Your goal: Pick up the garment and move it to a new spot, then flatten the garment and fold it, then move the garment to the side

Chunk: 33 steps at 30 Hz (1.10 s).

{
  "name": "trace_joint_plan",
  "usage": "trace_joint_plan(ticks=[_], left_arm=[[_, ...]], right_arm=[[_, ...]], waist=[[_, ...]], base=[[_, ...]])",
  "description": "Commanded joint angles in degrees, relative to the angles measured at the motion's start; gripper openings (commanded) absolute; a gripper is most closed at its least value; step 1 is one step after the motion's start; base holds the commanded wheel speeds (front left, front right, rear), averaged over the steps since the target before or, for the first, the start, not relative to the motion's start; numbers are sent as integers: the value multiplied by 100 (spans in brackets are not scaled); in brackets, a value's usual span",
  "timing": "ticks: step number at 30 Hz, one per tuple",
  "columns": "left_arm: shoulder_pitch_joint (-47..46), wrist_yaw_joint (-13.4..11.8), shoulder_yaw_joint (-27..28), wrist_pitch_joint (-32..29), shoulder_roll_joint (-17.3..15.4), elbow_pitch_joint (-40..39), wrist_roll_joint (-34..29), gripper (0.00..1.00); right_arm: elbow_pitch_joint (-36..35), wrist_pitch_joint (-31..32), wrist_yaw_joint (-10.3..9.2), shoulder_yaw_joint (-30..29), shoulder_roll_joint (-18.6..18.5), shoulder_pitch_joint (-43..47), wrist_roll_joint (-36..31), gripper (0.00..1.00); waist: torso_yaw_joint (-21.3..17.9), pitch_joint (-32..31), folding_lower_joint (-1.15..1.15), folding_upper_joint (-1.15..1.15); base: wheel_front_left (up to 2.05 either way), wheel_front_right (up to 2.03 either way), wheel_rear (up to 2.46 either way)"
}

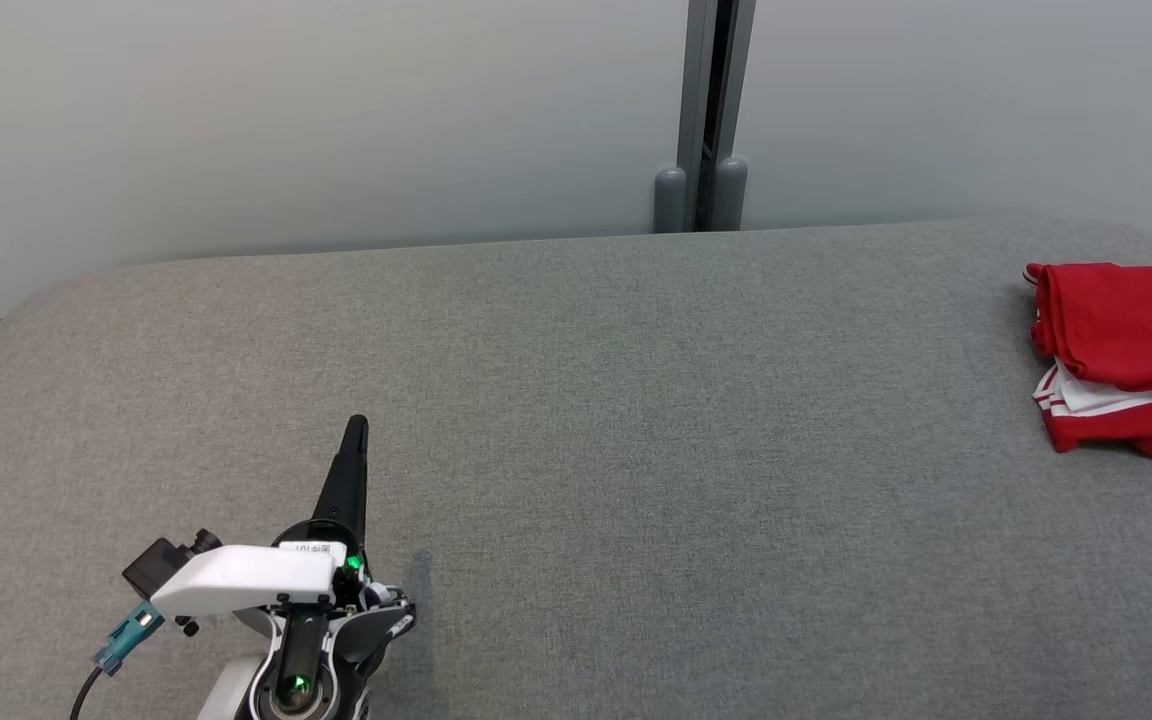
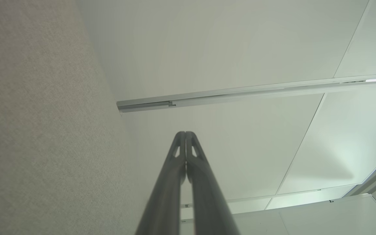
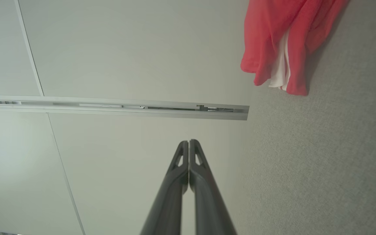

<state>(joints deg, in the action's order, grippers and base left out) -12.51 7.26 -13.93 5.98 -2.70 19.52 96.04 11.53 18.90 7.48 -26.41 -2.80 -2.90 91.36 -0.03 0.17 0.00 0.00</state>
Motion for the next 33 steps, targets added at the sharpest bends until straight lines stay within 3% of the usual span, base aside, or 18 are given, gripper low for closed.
trace_joint_plan(ticks=[1,33], left_arm=[[-91,44,8,-21,-34,4,17,0],[-91,44,8,-21,-34,3,17,0]], right_arm=[[-24,32,2,-10,-15,-31,32,0],[-24,31,1,-9,-15,-30,33,0]], waist=[[0,0,0,0],[0,0,0,0]], base=[[0,0,0],[0,0,0]])
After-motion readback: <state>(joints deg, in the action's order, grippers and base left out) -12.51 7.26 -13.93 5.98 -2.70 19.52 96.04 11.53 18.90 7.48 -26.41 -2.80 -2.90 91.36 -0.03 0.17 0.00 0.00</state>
